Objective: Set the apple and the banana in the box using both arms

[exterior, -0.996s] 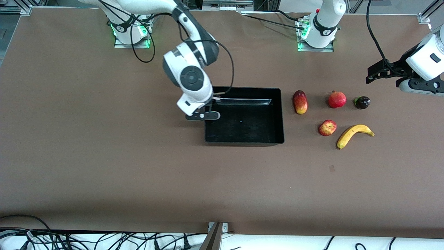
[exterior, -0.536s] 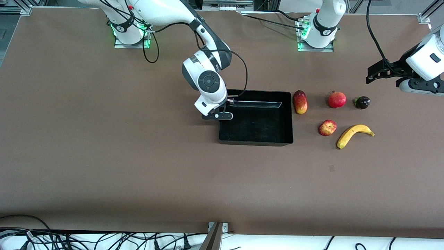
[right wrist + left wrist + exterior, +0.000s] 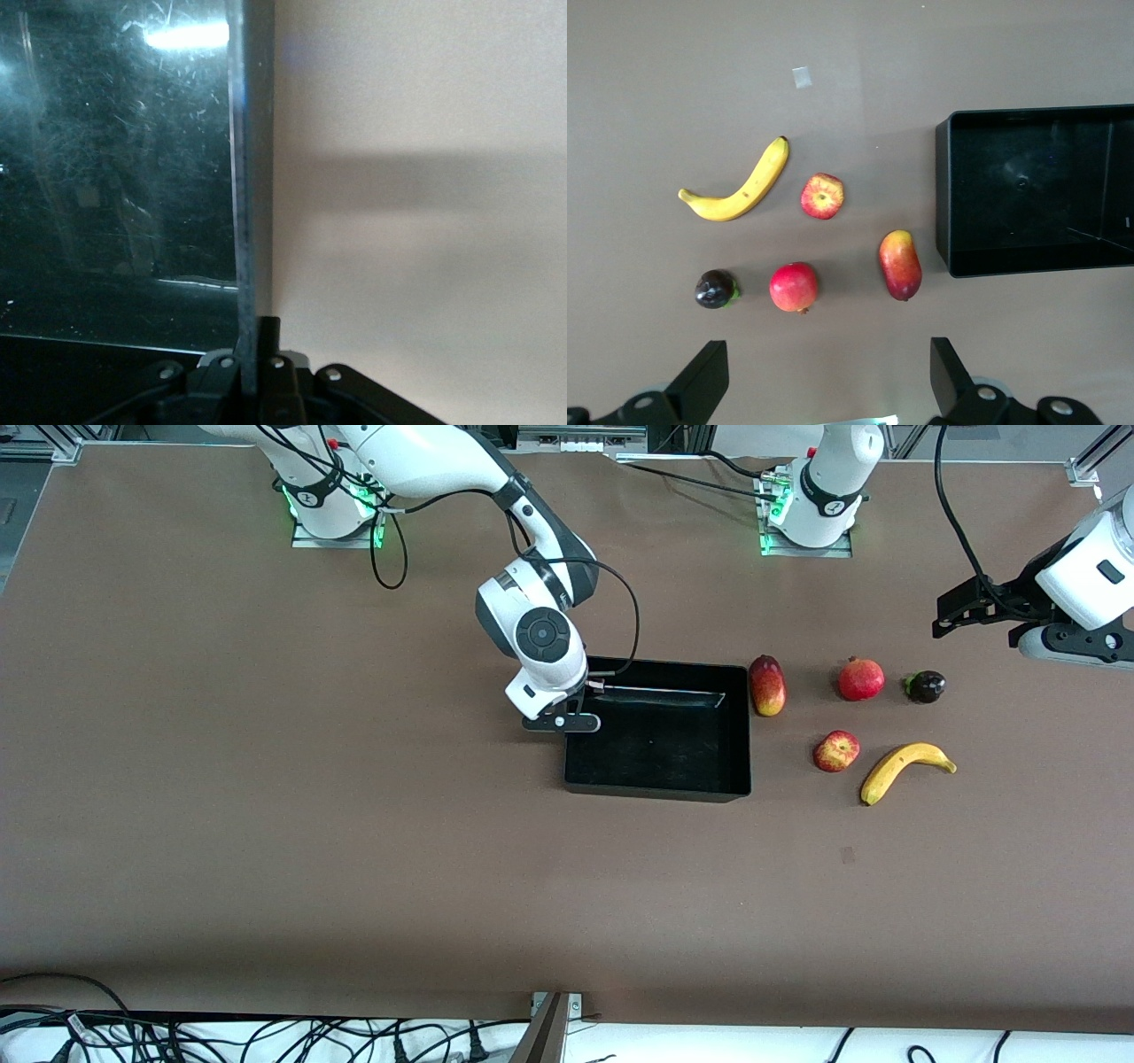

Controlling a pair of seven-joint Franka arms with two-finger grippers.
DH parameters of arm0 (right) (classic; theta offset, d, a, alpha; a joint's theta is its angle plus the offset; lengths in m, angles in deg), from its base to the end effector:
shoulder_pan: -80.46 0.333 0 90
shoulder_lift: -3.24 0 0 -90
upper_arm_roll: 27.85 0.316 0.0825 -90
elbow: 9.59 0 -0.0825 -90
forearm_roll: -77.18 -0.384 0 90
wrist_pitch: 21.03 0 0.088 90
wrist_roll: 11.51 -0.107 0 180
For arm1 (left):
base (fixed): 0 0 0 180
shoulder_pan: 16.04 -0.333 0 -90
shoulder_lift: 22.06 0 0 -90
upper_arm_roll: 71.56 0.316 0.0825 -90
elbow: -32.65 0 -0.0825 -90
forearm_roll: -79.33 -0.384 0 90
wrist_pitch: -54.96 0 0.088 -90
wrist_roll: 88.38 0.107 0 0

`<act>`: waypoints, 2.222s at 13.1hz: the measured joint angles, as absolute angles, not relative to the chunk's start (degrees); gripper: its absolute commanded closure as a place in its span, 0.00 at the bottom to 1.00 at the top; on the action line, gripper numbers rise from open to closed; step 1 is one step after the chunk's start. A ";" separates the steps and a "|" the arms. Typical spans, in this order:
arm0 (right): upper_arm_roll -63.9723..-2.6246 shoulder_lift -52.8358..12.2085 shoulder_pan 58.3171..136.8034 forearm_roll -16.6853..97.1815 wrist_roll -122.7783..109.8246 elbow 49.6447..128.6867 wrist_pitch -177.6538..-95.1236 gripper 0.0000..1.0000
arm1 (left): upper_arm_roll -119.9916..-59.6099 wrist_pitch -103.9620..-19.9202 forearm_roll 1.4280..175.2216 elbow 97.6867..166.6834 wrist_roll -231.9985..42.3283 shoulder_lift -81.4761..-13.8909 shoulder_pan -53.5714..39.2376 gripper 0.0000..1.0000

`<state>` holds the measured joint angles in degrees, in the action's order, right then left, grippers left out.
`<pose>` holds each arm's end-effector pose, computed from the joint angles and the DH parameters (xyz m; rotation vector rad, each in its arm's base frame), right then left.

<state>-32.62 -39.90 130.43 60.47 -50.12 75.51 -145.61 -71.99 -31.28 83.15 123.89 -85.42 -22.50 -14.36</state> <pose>0.4862 0.5190 0.2239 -3.0383 0.0570 0.2469 0.5480 -0.0277 0.6050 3.0677 -0.1377 -0.1451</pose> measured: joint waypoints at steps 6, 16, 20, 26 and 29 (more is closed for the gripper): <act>-32.76 -39.28 130.56 60.46 -50.29 74.14 -145.52 0.00 | -72.05 -31.28 83.22 123.93 -85.42 -25.43 -14.14 0.00; -58.39 -20.57 129.68 60.46 -46.91 72.49 -119.56 0.00 | -72.25 -31.68 79.79 122.46 -85.77 -35.37 -13.81 0.00; -67.08 -16.49 129.72 60.72 -38.03 72.42 -110.15 0.00 | -72.25 -32.22 79.78 122.33 -87.08 -35.35 -13.81 0.00; -73.24 -12.29 129.58 65.43 -23.37 71.24 -105.97 0.00 | -72.16 -47.01 79.74 133.75 -87.15 -35.21 -14.29 0.00; -73.41 -12.85 129.48 66.56 -22.17 71.22 -106.00 0.00 | -72.16 -56.75 79.74 141.74 -86.98 -36.19 -14.47 0.00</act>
<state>-73.41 -12.85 129.48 66.56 -22.17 71.22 -106.00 -72.16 -56.75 79.74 141.74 -86.98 -36.19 -14.47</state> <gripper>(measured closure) 0.000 0.000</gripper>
